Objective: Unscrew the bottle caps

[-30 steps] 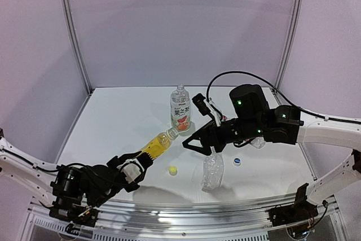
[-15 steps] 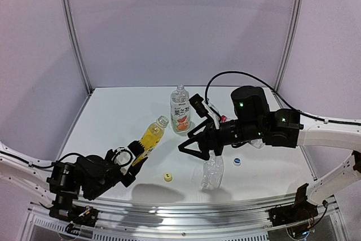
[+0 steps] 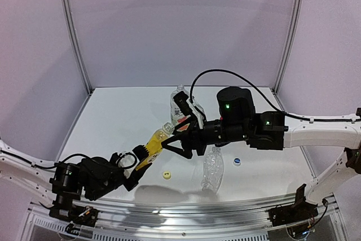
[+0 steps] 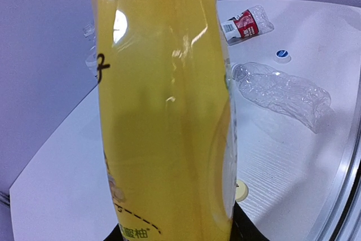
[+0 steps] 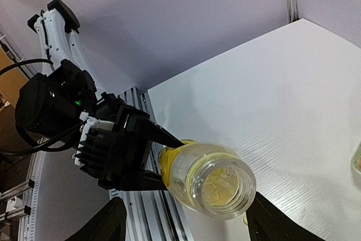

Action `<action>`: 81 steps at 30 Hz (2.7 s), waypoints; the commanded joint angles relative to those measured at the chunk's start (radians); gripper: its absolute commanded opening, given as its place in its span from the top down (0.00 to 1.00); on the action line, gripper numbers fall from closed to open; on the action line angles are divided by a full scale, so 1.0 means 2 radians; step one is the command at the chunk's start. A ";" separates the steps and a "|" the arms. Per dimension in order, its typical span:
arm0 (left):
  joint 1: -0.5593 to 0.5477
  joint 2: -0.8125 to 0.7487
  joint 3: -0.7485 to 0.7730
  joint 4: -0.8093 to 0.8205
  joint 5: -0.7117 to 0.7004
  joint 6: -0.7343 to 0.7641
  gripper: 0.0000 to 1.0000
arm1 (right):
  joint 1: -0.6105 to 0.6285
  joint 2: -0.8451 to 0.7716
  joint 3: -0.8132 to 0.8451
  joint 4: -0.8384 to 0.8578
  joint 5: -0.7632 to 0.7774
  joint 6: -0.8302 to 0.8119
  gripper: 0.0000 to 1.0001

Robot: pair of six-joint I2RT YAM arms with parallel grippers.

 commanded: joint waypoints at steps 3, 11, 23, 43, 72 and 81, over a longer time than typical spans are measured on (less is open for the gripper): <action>0.003 0.001 0.005 -0.008 0.020 -0.009 1.00 | 0.002 0.007 0.022 0.025 0.012 0.006 0.30; 0.003 -0.007 0.004 -0.009 0.020 -0.010 1.00 | 0.002 0.028 0.039 0.015 0.008 0.010 0.57; 0.003 -0.001 0.016 -0.027 0.008 -0.016 0.29 | -0.002 0.043 0.082 -0.051 0.041 -0.009 0.98; 0.003 -0.084 -0.003 -0.037 -0.049 -0.026 0.03 | -0.081 0.033 0.191 -0.286 0.323 -0.061 1.00; -0.001 -0.057 0.006 -0.039 -0.041 -0.024 0.03 | -0.232 0.299 0.489 -0.453 0.222 -0.067 1.00; -0.002 -0.051 0.008 -0.040 -0.042 -0.023 0.03 | -0.244 0.335 0.512 -0.457 0.207 -0.068 0.97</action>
